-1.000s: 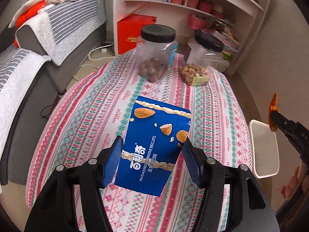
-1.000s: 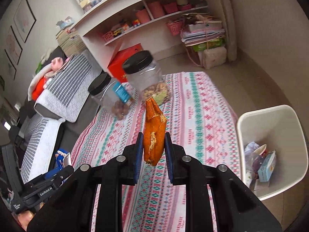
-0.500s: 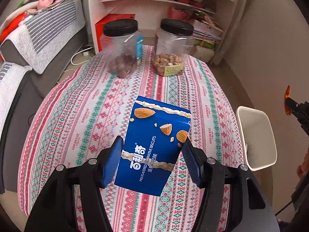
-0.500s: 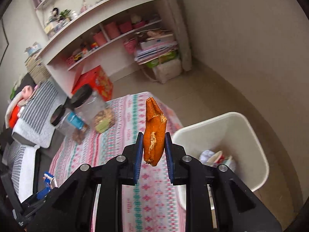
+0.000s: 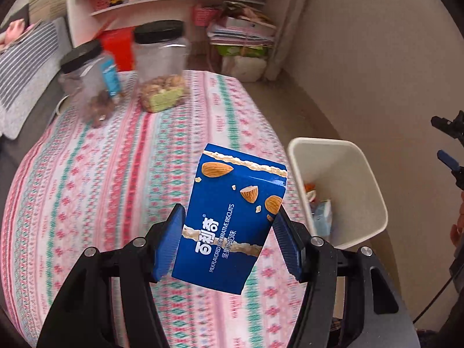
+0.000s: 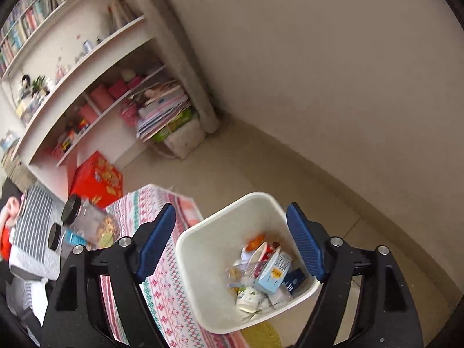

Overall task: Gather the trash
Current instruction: 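Carry both over the bin, open the right gripper, then the left gripper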

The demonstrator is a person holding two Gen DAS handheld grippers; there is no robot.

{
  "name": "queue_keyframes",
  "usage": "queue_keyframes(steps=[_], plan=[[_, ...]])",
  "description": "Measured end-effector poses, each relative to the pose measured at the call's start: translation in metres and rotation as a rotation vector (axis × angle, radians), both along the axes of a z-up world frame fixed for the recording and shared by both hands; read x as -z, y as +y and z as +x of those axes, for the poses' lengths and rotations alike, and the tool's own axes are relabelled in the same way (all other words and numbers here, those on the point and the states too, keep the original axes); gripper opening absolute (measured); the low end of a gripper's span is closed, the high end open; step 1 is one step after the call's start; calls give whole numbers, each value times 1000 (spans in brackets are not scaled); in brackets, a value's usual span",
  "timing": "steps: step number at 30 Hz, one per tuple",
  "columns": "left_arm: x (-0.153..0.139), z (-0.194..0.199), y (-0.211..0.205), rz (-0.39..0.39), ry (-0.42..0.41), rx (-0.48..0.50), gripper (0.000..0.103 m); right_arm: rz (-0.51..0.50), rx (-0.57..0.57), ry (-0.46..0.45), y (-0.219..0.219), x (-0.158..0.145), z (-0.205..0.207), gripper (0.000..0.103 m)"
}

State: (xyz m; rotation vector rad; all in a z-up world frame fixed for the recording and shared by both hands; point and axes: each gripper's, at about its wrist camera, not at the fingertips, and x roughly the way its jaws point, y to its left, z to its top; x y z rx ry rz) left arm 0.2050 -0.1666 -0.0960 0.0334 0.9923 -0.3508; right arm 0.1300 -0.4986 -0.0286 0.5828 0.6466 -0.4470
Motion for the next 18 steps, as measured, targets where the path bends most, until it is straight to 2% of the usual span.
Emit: queue_keyframes(steps=[4, 8, 11, 12, 13, 18], plan=[[6, 2, -52, -38, 36, 62, 60, 8, 32, -23, -17, -5, -11, 84], [0, -1, -109, -40, 22, 137, 60, 26, 59, -68, -28, -12, -20, 86], [-8, 2, -144, -68, 26, 175, 63, 15, 80, -110, -30, -21, -28, 89], [-11, 5, -152, -77, 34, 180, 69, 5, 86, -119, -27, -25, -33, 91], [-14, 7, -157, -87, 40, 179, 76, -7, 87, -127, -26, -28, -35, 92], [-27, -1, -145, -68, 4, 158, 81, -46, 71, -151, -15, -40, -39, 96]])
